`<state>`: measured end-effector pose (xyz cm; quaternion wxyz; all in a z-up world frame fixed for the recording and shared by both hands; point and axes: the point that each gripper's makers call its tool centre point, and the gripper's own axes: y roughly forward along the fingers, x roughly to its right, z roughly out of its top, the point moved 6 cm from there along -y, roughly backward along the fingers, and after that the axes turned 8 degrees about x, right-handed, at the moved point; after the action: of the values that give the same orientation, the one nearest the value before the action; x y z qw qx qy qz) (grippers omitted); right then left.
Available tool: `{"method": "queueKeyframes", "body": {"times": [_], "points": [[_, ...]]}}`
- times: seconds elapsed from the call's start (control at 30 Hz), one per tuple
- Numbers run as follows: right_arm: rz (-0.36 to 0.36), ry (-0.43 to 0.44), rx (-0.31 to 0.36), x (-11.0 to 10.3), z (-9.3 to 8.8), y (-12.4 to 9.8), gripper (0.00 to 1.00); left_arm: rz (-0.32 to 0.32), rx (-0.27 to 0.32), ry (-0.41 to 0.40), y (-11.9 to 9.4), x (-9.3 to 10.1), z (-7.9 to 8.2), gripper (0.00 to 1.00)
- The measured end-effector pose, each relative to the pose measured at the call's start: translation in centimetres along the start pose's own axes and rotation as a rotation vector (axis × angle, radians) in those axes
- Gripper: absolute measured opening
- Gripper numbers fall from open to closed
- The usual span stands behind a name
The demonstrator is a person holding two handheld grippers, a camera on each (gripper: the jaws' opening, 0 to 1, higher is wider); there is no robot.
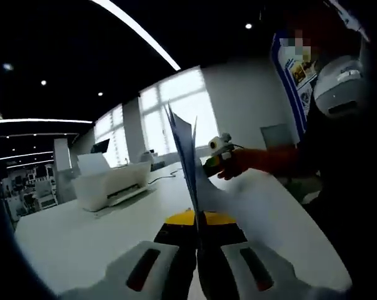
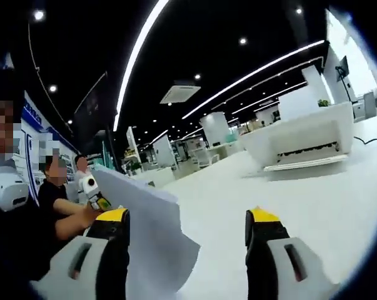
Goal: Organize the stack of printing papers by aligning and flattening the scattered papers on the table
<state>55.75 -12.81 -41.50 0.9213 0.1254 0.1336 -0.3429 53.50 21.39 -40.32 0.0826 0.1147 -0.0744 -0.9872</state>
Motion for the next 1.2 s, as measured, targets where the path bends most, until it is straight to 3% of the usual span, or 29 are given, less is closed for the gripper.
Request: {"method": "queueKeyframes", "body": {"times": [0.1,0.2,0.27,0.33,0.37,0.43,0.6,0.8,0.97,1.1,1.2], "points": [[0.052,0.042,-0.021,-0.9,-0.7,0.0,0.66,0.009,0.019,0.006,-0.2,-0.2,0.2,0.06],[0.093,0.057,-0.065,-1.9,-1.9,0.0,0.53,0.004,0.037,-0.005,-0.2,-0.3,0.4,0.06],[0.093,0.066,-0.087,-2.3,-2.6,0.2,0.39,-0.002,0.041,-0.015,-0.2,-0.3,0.3,0.06],[0.129,0.064,-0.133,-2.8,-3.4,-0.1,0.14,-0.005,0.042,-0.025,-0.2,-0.4,0.2,0.06],[0.106,0.048,-0.130,-2.5,-3.4,-0.2,0.12,-0.001,0.045,-0.026,-0.4,-0.5,0.3,0.06],[0.162,0.049,-0.115,-3.0,-3.1,-0.4,0.00,0.004,0.047,-0.045,-0.4,-0.6,0.2,0.06],[0.167,0.041,-0.085,-3.5,-2.3,-0.8,0.00,-0.002,0.061,-0.068,-0.3,-0.4,0.2,0.06],[0.226,-0.203,0.000,-5.1,-0.9,-1.2,0.00,0.012,0.079,-0.058,-0.3,-0.5,0.3,0.06],[0.238,-0.306,0.046,-6.3,0.7,-2.1,0.00,0.006,0.113,-0.046,-0.1,-0.4,0.8,0.06],[0.271,-0.391,0.090,-7.9,3.5,-2.5,0.00,0.011,0.167,-0.049,0.6,-0.5,2.4,0.06],[0.282,-0.445,0.099,-8.6,5.9,-2.6,0.00,0.001,0.168,-0.010,1.7,-0.4,3.8,0.06]]}}
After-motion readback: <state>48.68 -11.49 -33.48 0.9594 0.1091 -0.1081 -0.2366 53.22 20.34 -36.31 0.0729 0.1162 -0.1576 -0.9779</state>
